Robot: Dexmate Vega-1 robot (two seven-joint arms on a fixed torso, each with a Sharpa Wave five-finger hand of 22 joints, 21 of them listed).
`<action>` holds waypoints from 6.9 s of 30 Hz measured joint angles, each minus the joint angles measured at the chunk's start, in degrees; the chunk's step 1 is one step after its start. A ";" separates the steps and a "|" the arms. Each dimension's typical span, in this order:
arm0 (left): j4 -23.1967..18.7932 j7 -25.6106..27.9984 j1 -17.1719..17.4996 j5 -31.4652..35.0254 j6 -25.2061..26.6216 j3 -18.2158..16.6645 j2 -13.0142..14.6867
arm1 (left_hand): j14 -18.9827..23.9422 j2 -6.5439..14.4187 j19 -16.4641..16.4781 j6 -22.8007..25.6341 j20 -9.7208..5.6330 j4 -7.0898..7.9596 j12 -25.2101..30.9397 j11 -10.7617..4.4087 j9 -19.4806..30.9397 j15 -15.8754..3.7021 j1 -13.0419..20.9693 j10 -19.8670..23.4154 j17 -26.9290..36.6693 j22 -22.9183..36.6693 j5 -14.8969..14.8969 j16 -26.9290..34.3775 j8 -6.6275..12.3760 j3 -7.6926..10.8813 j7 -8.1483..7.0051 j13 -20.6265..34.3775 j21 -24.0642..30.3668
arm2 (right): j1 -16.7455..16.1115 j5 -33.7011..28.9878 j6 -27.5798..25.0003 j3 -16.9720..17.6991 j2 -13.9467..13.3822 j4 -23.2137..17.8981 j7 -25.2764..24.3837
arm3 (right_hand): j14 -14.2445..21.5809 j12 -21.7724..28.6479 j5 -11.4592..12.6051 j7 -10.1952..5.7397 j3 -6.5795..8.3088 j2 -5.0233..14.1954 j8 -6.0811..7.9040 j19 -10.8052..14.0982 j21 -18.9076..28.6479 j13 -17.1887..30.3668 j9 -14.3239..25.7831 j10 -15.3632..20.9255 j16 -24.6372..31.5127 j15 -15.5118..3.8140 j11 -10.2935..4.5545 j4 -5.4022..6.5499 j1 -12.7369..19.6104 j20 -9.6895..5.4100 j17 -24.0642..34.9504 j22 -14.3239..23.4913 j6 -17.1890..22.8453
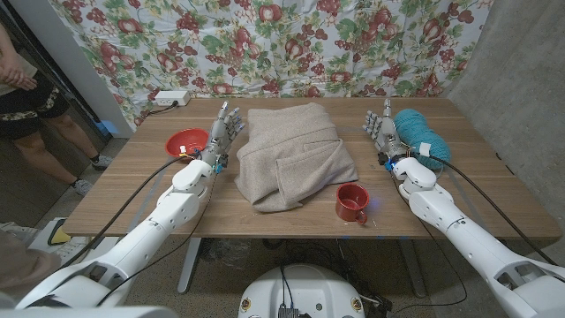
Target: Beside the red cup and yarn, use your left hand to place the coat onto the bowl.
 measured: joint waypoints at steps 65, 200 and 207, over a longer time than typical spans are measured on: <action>-3.34 2.40 1.03 -1.04 5.60 0.49 0.98 | -0.64 2.71 -0.35 -0.01 0.34 -1.03 0.00 0.00 -0.02 0.62 2.71 -0.01 -0.17 -0.03 -0.01 -0.01 0.00 1.66 0.03 -0.03 0.00 | -0.04 -0.99 -1.50 -0.87 0.28 -1.57 -1.79 | 0.00 -0.33 0.00 -0.01 0.04 0.45 0.00 0.00 -1.56 -0.02 -0.02 -0.51 0.00 -0.02 0.09 -0.03 0.45 -0.01 -0.02 -0.01 0.00; -8.51 11.15 6.32 -3.36 6.28 0.43 -4.00 | 1.19 2.79 3.57 -17.82 1.32 -3.63 0.00 1.06 -0.02 2.89 10.63 -0.23 -0.03 0.26 -4.72 0.66 -1.33 4.58 2.51 0.26 0.45 | 2.56 -0.23 -2.11 -1.44 -2.11 -0.36 5.39 | 0.02 -0.28 0.00 -0.01 0.66 0.45 0.00 1.36 -4.72 -0.04 -0.03 0.32 0.00 -1.06 -0.93 -0.66 0.45 0.08 -0.03 0.22 0.01; -7.59 9.80 5.71 -3.78 6.28 0.66 -4.26 | 1.00 2.79 3.42 -17.90 1.17 -3.63 0.00 1.05 -0.02 3.08 10.63 -0.23 -0.03 0.11 -4.72 0.66 -0.90 4.58 3.00 0.26 0.45 | 2.56 -0.23 -2.32 -1.44 -2.22 -0.48 5.39 | 0.02 -0.28 0.00 -0.01 0.66 0.45 0.00 1.36 -4.72 -0.03 -0.03 0.32 0.00 -1.05 -0.93 -0.66 0.45 0.08 -0.03 0.22 0.01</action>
